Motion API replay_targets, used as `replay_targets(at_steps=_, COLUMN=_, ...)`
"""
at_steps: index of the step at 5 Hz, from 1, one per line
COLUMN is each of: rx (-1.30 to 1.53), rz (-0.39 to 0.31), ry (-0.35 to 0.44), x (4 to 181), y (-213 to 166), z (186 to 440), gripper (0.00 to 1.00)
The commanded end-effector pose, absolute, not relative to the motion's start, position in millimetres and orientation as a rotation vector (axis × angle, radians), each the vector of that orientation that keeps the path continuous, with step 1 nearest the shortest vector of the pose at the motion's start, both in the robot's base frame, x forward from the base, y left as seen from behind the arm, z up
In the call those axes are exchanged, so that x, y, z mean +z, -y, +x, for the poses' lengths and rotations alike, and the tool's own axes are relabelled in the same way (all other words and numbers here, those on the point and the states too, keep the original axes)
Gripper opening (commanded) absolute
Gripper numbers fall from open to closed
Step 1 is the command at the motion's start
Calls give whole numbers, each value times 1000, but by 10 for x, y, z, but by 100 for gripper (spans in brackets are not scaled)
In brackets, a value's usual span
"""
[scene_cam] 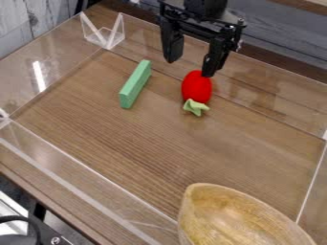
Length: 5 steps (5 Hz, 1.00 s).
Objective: Move the red object to the left side of the table
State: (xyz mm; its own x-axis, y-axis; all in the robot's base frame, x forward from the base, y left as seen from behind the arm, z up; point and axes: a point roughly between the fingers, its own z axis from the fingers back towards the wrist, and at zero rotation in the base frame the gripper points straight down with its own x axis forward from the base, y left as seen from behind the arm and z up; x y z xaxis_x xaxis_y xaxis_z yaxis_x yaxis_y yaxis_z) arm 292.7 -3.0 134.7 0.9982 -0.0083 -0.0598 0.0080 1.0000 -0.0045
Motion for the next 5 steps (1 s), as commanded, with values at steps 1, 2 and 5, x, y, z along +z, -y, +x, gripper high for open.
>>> replay_targets(at_steps=1, rx=-5, rz=-5, ry=-64, x=1246, y=13, z=2986, gripper=100)
replay_targets(at_steps=2, rx=-4, rz=-7, ry=-52, x=1108, y=4, z=3037, gripper=100)
replay_targets(at_steps=5, rx=10, rz=-3, ry=-50, x=894, y=-17, z=3148, gripper=0)
